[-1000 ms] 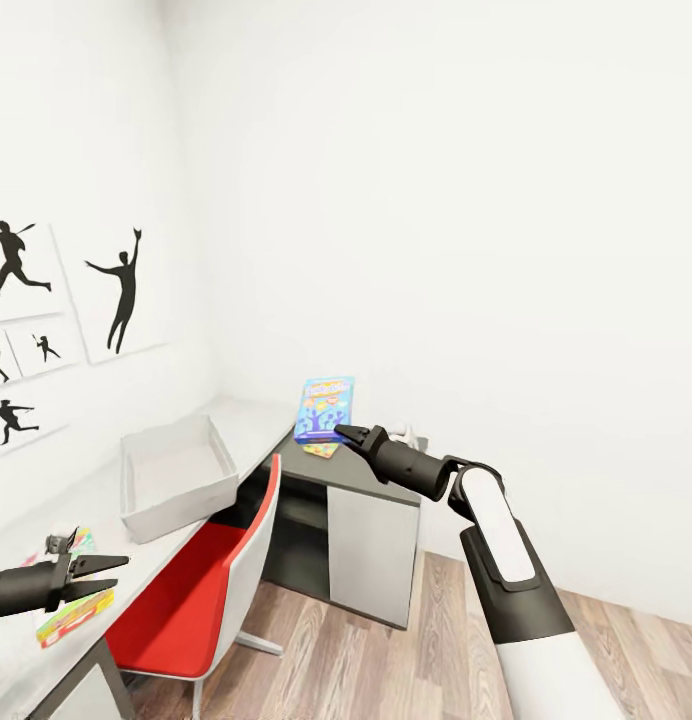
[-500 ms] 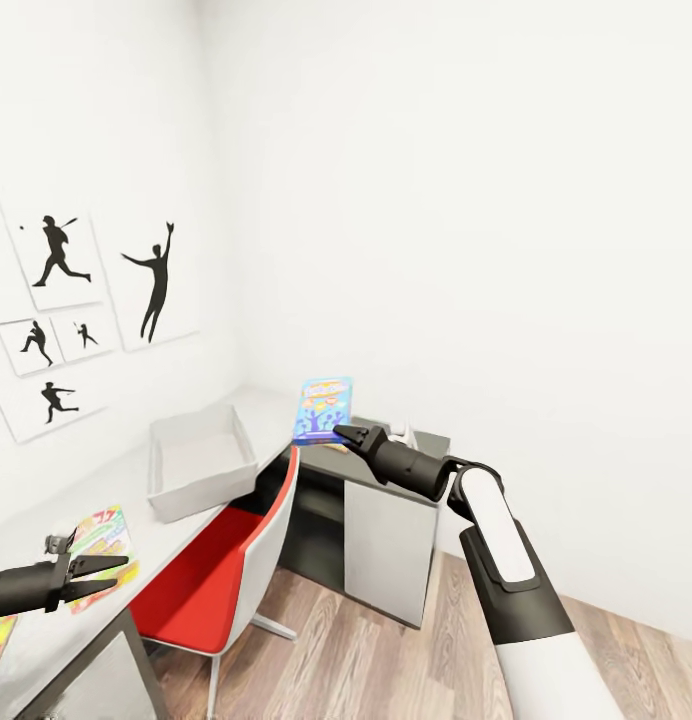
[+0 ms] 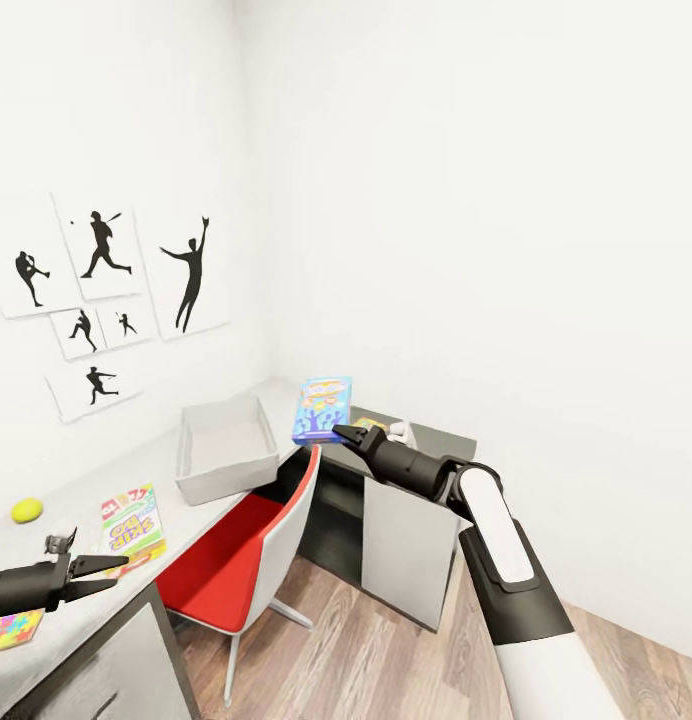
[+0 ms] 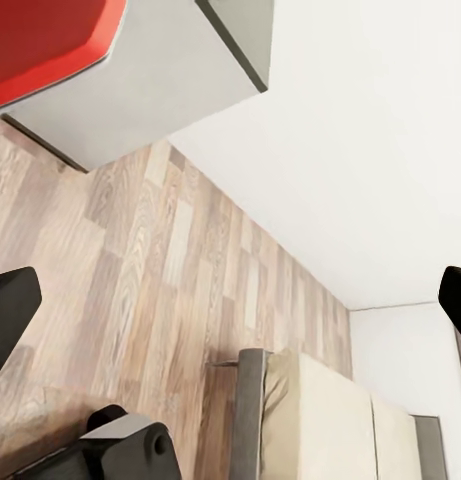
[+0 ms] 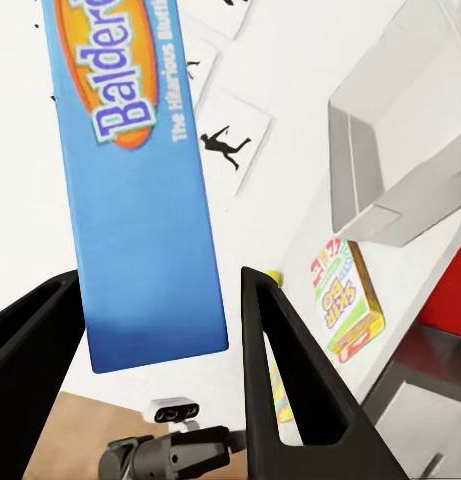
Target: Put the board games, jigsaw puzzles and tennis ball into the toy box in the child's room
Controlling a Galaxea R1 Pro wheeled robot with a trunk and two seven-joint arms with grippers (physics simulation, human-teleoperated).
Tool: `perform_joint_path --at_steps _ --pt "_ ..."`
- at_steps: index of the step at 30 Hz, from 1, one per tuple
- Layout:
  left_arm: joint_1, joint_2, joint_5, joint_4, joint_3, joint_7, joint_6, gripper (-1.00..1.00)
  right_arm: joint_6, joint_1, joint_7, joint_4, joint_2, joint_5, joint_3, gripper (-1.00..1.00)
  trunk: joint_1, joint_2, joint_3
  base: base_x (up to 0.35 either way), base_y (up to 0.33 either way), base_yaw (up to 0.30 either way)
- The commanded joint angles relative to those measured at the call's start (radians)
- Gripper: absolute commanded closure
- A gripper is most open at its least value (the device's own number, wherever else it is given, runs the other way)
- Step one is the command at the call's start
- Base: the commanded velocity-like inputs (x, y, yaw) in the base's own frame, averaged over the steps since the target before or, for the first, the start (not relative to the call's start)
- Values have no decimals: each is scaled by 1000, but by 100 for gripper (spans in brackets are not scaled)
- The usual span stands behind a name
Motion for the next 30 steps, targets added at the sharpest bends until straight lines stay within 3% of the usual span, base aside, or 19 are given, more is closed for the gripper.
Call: perform_joint_path --at_steps 1,10,30 --pt "-1 -1 -9 0 3 -7 10 -100 1 0 -10 -1 0 -12 0 100 0 -1 -1 0 -86 196" --pt "-1 -1 -9 0 3 -7 10 -100 3 0 -11 -1 1 -12 1 100 0 -1 1 0 -82 122" --pt "-1 -1 -9 0 3 -7 10 -100 1 0 -10 0 0 -9 16 100 0 -1 13 0 -43 266"
